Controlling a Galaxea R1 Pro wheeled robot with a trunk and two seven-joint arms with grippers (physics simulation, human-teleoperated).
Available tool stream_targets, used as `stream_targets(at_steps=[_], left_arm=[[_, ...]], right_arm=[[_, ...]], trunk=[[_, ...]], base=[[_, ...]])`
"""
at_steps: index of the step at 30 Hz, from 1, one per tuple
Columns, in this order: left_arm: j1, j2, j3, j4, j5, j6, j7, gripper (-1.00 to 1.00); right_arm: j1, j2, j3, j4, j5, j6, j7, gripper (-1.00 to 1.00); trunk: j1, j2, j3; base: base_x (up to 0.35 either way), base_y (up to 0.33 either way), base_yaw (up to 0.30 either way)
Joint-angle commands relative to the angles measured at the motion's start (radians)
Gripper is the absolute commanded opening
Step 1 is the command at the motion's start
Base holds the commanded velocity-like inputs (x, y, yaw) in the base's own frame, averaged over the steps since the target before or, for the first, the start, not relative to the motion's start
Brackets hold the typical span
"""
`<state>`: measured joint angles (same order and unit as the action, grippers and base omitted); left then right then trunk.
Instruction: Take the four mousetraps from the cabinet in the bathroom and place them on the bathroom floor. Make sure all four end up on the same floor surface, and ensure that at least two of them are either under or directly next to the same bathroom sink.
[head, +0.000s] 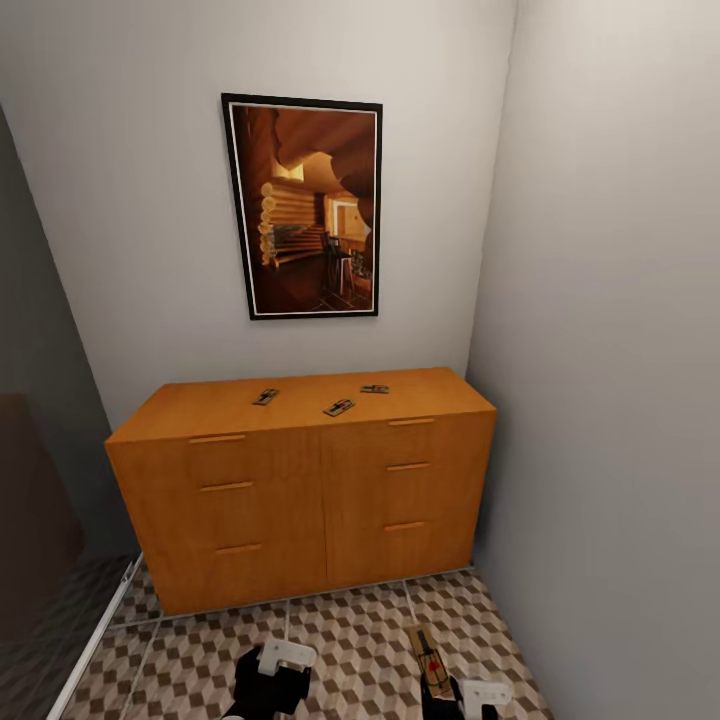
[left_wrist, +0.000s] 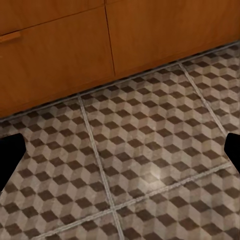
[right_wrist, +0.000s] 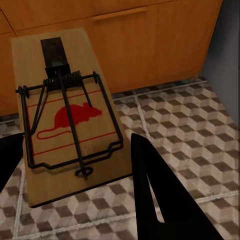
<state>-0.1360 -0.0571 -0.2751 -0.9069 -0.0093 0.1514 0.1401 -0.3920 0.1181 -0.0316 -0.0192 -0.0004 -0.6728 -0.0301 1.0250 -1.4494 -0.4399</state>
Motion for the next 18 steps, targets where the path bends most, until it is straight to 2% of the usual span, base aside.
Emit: stream_targets(at_steps=[1,18], left_arm=[[-0.001,0.001,-0.003,-0.001,-0.001,0.002,0.007,1.00],[-0.001,0.002,-0.003,-0.002,0.000,-0.016,0.007,1.00]], right_arm=[[-0.001,0.000,-0.002,0.001,-0.005,-0.003,0.004,-1.00],[-0.001,-0.003,-0.001,0.001,-0.004,-0.005,0.002,-1.00]], trunk=[[0.000,-0.001,-0.001],[0.000,-0.001,-0.001]], base=[[0.000,0.000,0.000],[0.000,0.000,0.000]])
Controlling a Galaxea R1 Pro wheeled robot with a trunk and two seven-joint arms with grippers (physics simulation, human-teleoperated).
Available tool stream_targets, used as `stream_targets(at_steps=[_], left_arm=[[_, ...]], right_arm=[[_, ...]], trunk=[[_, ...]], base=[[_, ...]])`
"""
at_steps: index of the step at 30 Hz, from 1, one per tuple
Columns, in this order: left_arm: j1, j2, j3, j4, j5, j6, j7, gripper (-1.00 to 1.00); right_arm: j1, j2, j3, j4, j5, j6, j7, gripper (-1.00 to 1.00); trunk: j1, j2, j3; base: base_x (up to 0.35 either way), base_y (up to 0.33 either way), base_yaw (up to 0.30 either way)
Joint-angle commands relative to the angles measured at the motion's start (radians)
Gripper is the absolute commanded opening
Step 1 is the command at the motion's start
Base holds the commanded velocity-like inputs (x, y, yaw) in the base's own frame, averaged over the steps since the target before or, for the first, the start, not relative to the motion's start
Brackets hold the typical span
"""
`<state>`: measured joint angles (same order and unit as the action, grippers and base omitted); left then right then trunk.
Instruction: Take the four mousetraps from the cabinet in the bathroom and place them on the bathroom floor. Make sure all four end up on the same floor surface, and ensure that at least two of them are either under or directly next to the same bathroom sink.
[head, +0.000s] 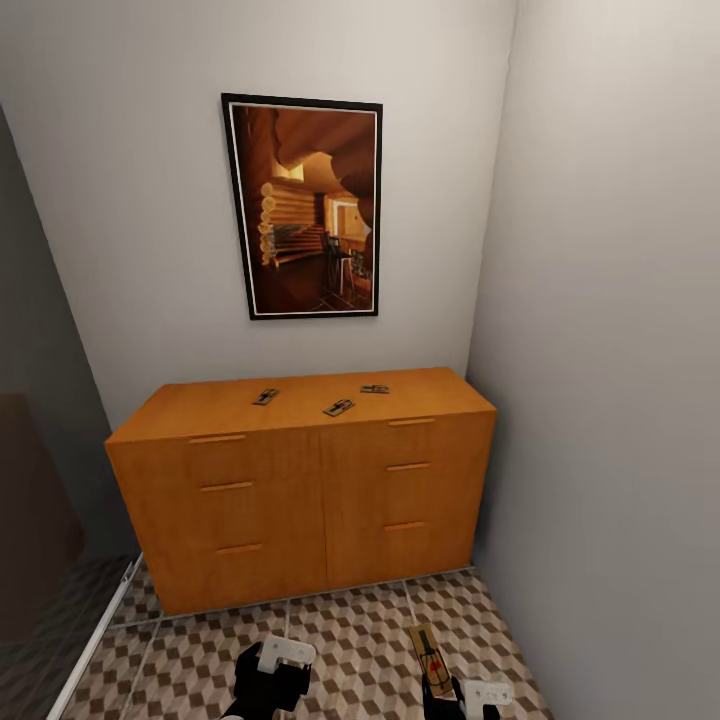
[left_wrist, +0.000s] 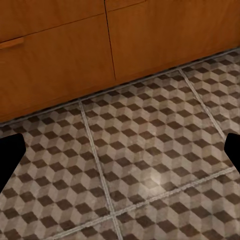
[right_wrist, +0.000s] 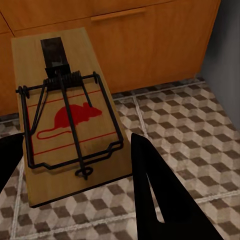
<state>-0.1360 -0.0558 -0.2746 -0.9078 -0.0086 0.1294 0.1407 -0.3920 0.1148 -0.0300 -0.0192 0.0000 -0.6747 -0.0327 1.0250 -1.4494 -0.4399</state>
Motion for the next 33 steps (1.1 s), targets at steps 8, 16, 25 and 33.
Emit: stream_targets(at_steps=[8,16,25,33], left_arm=[[-0.001,0.001,-0.003,0.002,-0.001,0.006,0.007,1.00],[-0.001,0.001,-0.003,0.004,-0.001,0.006,0.007,1.00],[-0.001,0.001,-0.004,0.005,-0.001,0.006,0.007,1.00],[-0.001,0.001,-0.004,0.006,-0.001,0.006,0.006,1.00]], right_arm=[[-0.001,0.000,-0.002,0.001,-0.005,-0.003,0.005,-1.00],[-0.001,0.000,-0.002,0.000,-0.005,-0.003,0.005,-1.00],[-0.001,0.000,-0.002,0.000,-0.005,-0.003,0.005,-1.00],[-0.001,0.000,-0.002,0.000,-0.005,-0.003,0.005,-1.00]], trunk=[[0.000,-0.001,-0.001],[0.000,-0.001,-0.001],[0.000,-0.001,-0.001],[0.000,-0.001,-0.001]], base=[[0.000,0.000,0.000],[0.000,0.000,0.000],[0.000,0.000,0.000],[0.000,0.000,0.000]])
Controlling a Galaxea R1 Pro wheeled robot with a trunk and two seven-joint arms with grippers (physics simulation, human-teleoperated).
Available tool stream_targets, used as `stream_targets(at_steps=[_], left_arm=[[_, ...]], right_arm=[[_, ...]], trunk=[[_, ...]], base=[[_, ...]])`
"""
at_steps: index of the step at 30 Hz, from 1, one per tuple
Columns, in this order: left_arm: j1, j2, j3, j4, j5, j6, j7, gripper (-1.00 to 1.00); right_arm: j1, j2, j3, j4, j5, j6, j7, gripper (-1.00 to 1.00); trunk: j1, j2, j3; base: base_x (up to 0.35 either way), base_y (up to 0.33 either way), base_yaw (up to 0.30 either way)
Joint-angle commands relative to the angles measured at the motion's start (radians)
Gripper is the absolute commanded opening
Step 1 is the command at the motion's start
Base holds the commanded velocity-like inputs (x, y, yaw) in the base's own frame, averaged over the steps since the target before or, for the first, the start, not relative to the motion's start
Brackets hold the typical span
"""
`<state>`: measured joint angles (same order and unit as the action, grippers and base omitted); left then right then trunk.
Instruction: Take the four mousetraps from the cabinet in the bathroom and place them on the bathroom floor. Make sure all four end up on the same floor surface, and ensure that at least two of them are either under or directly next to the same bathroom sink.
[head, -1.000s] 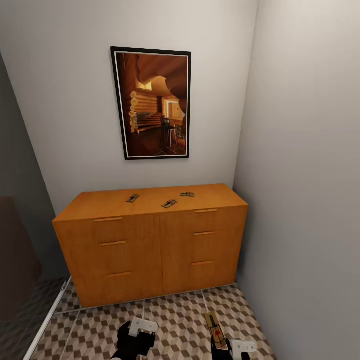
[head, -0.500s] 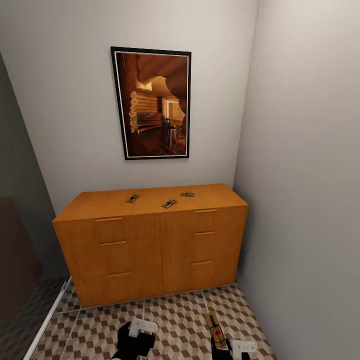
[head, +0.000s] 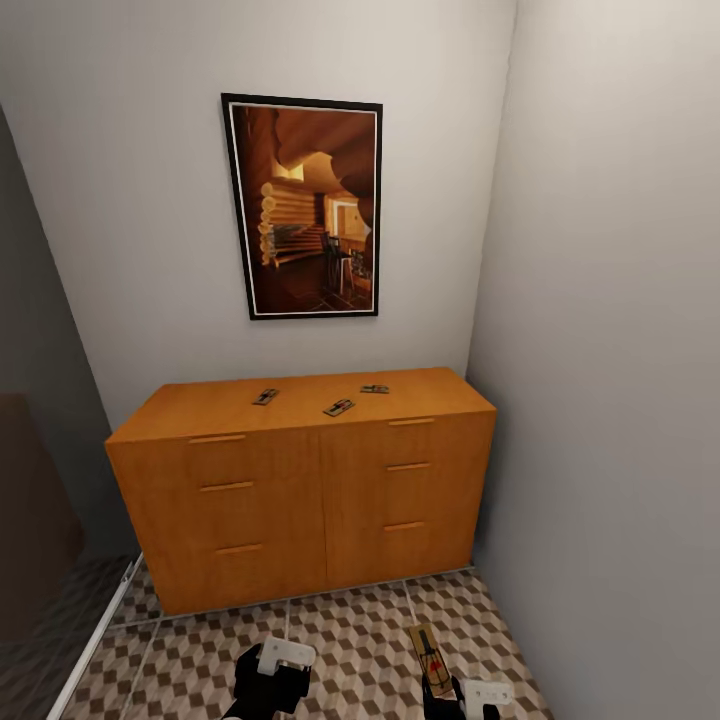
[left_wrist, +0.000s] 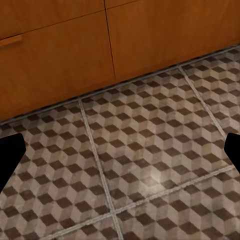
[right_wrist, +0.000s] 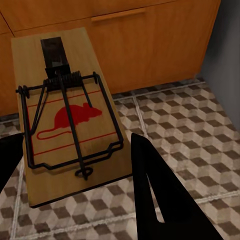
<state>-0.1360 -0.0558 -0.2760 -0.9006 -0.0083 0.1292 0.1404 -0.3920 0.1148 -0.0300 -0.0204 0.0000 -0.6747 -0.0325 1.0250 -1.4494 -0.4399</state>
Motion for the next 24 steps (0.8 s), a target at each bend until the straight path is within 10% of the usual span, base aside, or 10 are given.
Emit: stream_targets(at_steps=[1,24], left_arm=[[-0.001,0.001,-0.003,-0.001,-0.001,0.006,0.007,1.00],[-0.001,0.001,-0.003,0.003,-0.001,0.006,0.007,1.00]], right_arm=[[-0.001,0.000,-0.002,0.001,-0.005,-0.003,0.005,-1.00],[-0.001,0.000,-0.002,0.001,-0.005,-0.003,0.005,-1.00]], trunk=[[0.000,-0.001,-0.001],[0.000,-0.001,-0.001]], base=[[0.000,0.000,0.000],[0.000,0.000,0.000]])
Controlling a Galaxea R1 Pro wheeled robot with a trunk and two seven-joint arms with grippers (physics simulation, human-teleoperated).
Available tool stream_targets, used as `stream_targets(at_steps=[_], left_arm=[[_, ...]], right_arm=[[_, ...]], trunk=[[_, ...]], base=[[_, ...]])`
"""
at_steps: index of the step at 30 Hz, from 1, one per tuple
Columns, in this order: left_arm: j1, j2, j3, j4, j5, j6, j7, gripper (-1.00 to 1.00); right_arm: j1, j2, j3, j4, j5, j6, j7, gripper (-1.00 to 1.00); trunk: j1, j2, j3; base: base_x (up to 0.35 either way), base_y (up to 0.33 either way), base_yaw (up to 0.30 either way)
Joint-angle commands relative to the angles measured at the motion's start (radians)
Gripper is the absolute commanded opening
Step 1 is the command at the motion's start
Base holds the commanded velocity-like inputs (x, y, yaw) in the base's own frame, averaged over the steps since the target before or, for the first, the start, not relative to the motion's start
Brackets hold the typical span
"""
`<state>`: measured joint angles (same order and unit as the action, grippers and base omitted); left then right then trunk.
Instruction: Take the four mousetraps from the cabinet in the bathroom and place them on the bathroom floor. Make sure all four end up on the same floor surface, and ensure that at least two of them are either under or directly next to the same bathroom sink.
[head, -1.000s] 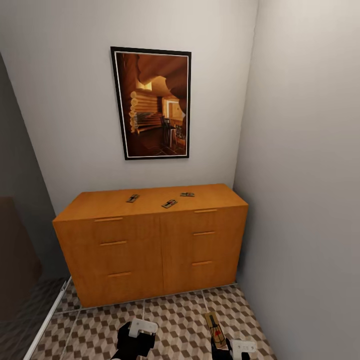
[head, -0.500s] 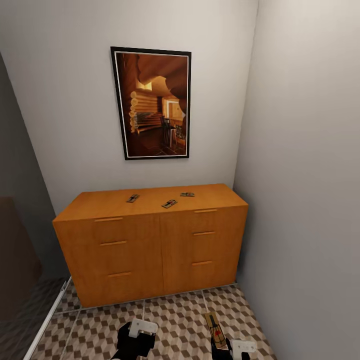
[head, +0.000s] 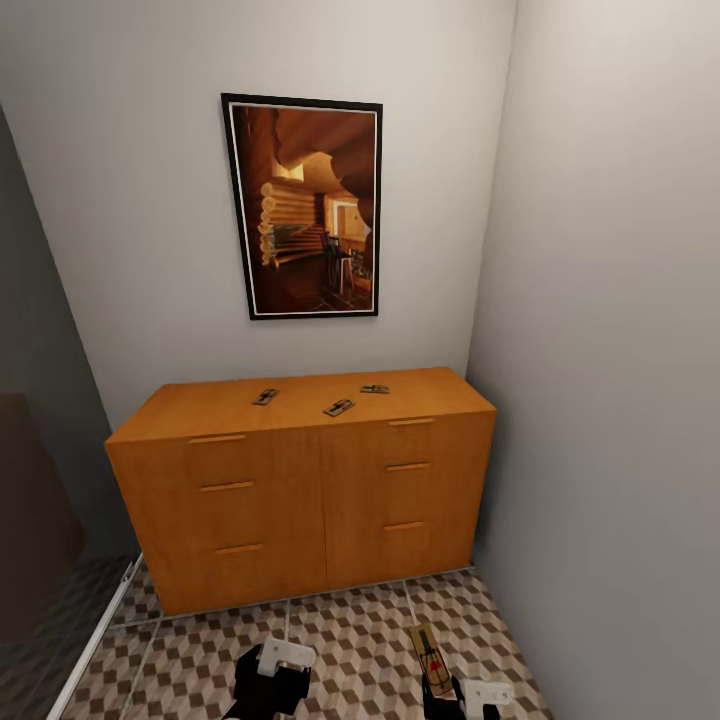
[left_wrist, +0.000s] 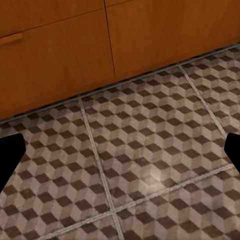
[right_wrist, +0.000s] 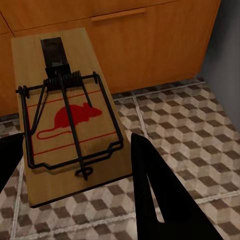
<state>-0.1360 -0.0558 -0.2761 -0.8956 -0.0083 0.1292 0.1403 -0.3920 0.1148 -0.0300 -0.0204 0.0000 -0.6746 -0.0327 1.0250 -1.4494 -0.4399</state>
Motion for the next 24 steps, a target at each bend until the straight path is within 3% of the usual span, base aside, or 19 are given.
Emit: stream_targets(at_steps=[1,24], left_arm=[[-0.001,0.001,-0.003,-0.001,-0.001,0.006,0.007,1.00],[-0.001,0.001,-0.003,0.000,-0.001,0.005,0.007,1.00]], right_arm=[[-0.001,0.000,-0.002,0.001,-0.005,-0.003,0.005,-1.00],[-0.001,0.000,-0.001,0.001,-0.005,-0.003,0.005,-1.00]], trunk=[[0.000,-0.001,-0.001],[0.000,-0.001,-0.001]], base=[[0.000,0.000,0.000],[0.000,0.000,0.000]])
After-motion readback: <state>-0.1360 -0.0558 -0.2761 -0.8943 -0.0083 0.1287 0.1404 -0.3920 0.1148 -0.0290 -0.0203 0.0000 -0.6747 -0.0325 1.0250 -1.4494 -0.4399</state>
